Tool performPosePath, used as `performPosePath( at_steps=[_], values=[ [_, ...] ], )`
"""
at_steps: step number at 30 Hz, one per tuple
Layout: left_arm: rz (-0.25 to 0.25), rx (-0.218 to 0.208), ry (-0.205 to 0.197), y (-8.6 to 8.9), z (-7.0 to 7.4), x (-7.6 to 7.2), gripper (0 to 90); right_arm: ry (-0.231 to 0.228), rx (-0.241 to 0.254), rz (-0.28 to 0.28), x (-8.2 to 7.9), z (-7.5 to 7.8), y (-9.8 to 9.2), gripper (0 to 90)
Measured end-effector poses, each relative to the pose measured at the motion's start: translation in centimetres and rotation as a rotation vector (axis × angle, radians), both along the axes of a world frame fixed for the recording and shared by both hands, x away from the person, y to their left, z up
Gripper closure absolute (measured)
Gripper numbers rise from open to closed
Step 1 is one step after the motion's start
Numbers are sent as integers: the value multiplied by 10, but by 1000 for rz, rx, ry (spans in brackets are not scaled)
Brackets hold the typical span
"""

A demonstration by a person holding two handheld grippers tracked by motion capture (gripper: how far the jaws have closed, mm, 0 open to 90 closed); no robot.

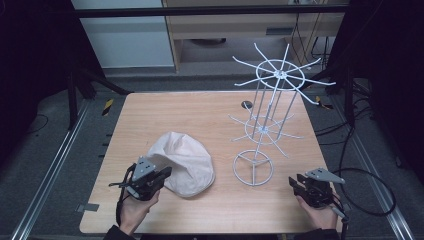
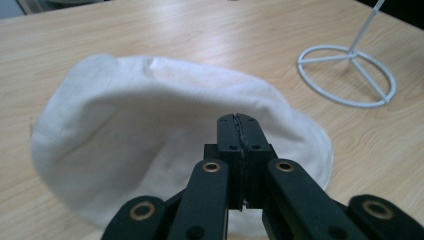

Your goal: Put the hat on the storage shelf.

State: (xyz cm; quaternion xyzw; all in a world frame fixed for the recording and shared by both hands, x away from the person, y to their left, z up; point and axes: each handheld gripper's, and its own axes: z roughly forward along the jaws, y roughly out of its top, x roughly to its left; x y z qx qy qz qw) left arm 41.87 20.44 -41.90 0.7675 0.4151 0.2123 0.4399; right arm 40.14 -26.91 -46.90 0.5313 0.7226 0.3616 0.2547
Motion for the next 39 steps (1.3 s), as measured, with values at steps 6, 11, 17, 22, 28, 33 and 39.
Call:
performPosePath(
  at_steps=[6, 11, 17, 22, 28, 33, 39],
  values=[
    [-17, -9, -1, -24, 3, 13, 899, -2, 1, 1, 0, 0, -1, 643],
    [-33, 2, 11, -46, -1, 23, 899, -2, 1, 3, 1, -1, -1, 643],
    [-35, 33, 31, -64, -11, 32, 899, 2, -1, 3, 1, -1, -2, 643],
    [-39, 59, 53, -72, -20, 37, 899, 5, -2, 3, 1, -2, -2, 642],
    [-45, 86, 75, -74, -29, 38, 899, 7, 0, 6, 2, -2, -2, 640],
    [-52, 93, 87, -71, -34, 36, 899, 12, 2, 7, 2, -3, -2, 638],
    [-72, 104, 109, -60, -37, 29, 899, 12, 2, 6, 2, -3, -2, 637]
  ],
)
